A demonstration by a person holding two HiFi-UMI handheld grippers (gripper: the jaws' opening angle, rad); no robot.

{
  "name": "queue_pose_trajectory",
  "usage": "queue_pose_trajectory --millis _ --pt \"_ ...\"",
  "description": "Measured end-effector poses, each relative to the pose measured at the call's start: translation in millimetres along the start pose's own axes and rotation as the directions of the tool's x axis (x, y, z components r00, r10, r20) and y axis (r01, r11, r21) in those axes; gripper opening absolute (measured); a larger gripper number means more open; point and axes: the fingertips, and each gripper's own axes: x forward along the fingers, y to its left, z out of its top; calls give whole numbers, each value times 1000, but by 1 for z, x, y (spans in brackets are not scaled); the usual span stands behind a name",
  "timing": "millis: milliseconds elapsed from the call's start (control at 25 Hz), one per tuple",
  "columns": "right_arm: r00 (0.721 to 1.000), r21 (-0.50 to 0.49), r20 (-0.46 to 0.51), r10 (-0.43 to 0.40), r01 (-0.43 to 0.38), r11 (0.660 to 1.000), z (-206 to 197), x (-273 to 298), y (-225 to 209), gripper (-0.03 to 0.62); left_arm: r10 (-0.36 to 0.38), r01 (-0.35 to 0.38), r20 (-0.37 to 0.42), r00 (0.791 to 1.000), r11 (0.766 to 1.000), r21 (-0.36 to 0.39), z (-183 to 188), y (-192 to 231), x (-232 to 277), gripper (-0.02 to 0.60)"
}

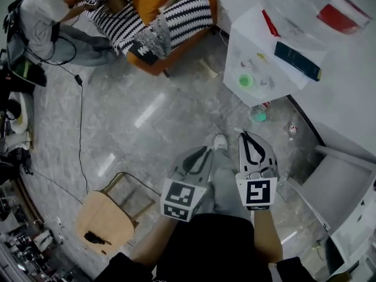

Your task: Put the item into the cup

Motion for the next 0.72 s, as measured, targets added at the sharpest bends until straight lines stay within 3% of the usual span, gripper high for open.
queue_pose_trajectory --millis 160,360,520,720 --pt "999 -1 -43 -21 21 1000 -36 48 -20 19 -47 47 -9 999 999 17 -3 12 64 48" --pt "994 -18 -99 -42 40 999 -89 107 -45 19 -35 34 -19 999 998 -46 -26 47 142 48" --pt "982 -154 -174 -80 54 987 -127 138 -58 20 -46 45 -18 999 997 -65 -43 60 191 48" --pt "972 -307 -174 -158 98 947 -139 167 -67 19 -49 49 -1 999 994 -103 -52 69 231 48"
